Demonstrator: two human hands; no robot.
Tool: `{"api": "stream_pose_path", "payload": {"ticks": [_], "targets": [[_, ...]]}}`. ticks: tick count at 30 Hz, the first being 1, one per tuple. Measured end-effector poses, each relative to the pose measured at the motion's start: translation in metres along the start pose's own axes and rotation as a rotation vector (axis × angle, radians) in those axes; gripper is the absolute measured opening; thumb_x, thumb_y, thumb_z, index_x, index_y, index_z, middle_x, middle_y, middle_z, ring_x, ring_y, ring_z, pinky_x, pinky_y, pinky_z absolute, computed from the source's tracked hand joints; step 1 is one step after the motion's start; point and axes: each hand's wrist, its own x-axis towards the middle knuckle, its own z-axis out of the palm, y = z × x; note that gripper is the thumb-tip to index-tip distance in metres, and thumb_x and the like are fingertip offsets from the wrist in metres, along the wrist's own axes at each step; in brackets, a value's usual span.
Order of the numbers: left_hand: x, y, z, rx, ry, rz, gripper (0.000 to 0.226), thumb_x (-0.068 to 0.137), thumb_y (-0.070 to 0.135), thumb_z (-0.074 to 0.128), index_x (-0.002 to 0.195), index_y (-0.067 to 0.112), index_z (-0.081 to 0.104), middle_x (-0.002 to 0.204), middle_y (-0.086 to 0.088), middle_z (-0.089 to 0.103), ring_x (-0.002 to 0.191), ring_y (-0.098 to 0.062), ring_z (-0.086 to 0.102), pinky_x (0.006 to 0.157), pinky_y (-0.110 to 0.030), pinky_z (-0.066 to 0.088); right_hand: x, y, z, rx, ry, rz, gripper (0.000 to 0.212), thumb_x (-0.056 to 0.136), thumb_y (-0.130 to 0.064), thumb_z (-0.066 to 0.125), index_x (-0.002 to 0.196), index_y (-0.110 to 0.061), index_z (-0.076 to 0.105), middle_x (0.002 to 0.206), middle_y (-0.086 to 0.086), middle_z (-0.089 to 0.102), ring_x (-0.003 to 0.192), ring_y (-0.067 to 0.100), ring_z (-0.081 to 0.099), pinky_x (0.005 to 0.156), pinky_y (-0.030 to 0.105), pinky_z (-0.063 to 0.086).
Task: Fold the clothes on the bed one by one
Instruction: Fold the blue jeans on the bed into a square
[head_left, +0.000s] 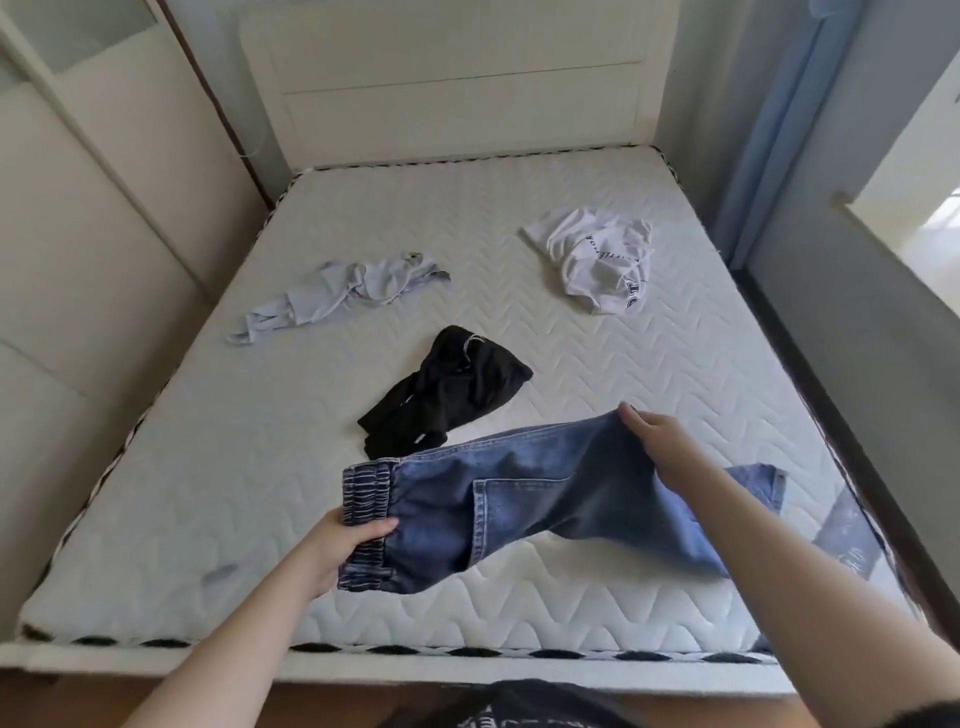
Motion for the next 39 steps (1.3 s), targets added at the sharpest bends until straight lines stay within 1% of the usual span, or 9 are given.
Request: {"api": "stream_pose_path", "payload": {"ticks": [2,5,10,16,20,26,28,35,39], "targets": [[-0.005,-0.012,-0.018,-0.03,0.04,-0.022,0.046,0.072,0.011,0.081,0.114,0.002,0.065,0.102,-0.023,0.072,0.092,-0.041,0.071,0.076,-0.047,0.059,0.006,-0.001,0.027,-0.01,-0.039,0.013,0.043,0.087,-0.06,0.061,0.091,-0.02,0.076,0.088,-0.002,0.076,0.087,0.015,0.07,0.084,0.03,0.051],[-0.008,-0.03,-0.045,-0.07,0.099,-0.059,0.039,0.077,0.01,0.078,0.114,0.003,0.065,0.101,-0.025,0.072,0.09,-0.044,0.07,0.07,-0.051,0.059,0.012,-0.003,0.065,-0.038,-0.08,0.018,0.039,0.088,-0.059,0.06,0.082,-0.022,0.074,0.08,-0.006,0.075,0.075,0.005,0.068,0.069,0.021,0.047],[-0.002,-0.063,-0.09,-0.125,0.167,-0.124,0.046,0.074,0.016,0.081,0.115,0.003,0.064,0.101,-0.026,0.071,0.089,-0.046,0.069,0.073,-0.057,0.057,0.02,0.008,0.126,-0.133,-0.155,0.043,0.039,0.095,-0.053,0.053,0.083,-0.021,0.072,0.086,-0.002,0.073,0.086,0.014,0.066,0.084,0.032,0.046],[0.017,-0.101,-0.15,-0.075,0.203,-0.135,0.032,0.085,0.024,0.075,0.112,0.01,0.067,0.094,-0.012,0.076,0.084,-0.032,0.073,0.067,-0.039,0.059,0.023,0.027,0.208,-0.189,-0.167,0.121,0.037,0.096,-0.052,0.051,0.088,-0.021,0.07,0.091,-0.002,0.072,0.087,0.012,0.064,0.073,0.025,0.045],[0.036,-0.113,-0.211,-0.024,0.161,-0.173,0.03,0.084,0.023,0.077,0.11,0.01,0.067,0.094,-0.013,0.076,0.086,-0.034,0.072,0.076,-0.046,0.059,0.022,0.034,0.273,-0.203,-0.117,0.186,0.035,0.096,-0.048,0.054,0.099,-0.017,0.071,0.102,0.002,0.071,0.1,0.022,0.064,0.095,0.037,0.049],[0.067,-0.125,-0.326,0.06,0.126,-0.222,0.03,0.082,0.028,0.079,0.108,0.02,0.067,0.096,-0.007,0.076,0.09,-0.031,0.072,0.085,-0.05,0.057,0.027,0.03,0.386,-0.203,-0.096,0.29,0.031,0.096,-0.046,0.055,0.09,-0.02,0.071,0.1,0.002,0.072,0.091,0.015,0.065,0.078,0.029,0.049],[0.08,-0.135,-0.361,0.074,0.142,-0.247,0.029,0.081,0.029,0.08,0.106,0.022,0.067,0.095,-0.005,0.076,0.091,-0.03,0.071,0.084,-0.049,0.057,0.039,0.028,0.426,-0.195,-0.099,0.31,0.029,0.096,-0.047,0.054,0.089,-0.023,0.07,0.1,-0.001,0.07,0.092,0.014,0.064,0.081,0.03,0.048],[0.124,-0.148,-0.446,0.13,0.234,-0.246,0.032,0.078,0.035,0.082,0.103,0.027,0.064,0.099,0.0,0.074,0.094,-0.026,0.069,0.083,-0.043,0.056,0.088,0.012,0.544,-0.114,-0.04,0.423,0.044,0.097,-0.05,0.05,0.122,-0.017,0.064,0.115,0.005,0.063,0.11,0.026,0.057,0.101,0.039,0.046],[0.155,-0.138,-0.473,0.262,0.299,-0.183,0.038,0.076,0.036,0.083,0.106,0.025,0.064,0.099,0.003,0.073,0.094,-0.024,0.068,0.082,-0.039,0.053,0.107,0.007,0.572,-0.058,-0.03,0.379,0.036,0.1,-0.033,0.054,0.131,-0.016,0.059,0.125,0.01,0.063,0.109,0.024,0.06,0.101,0.04,0.048]]}}
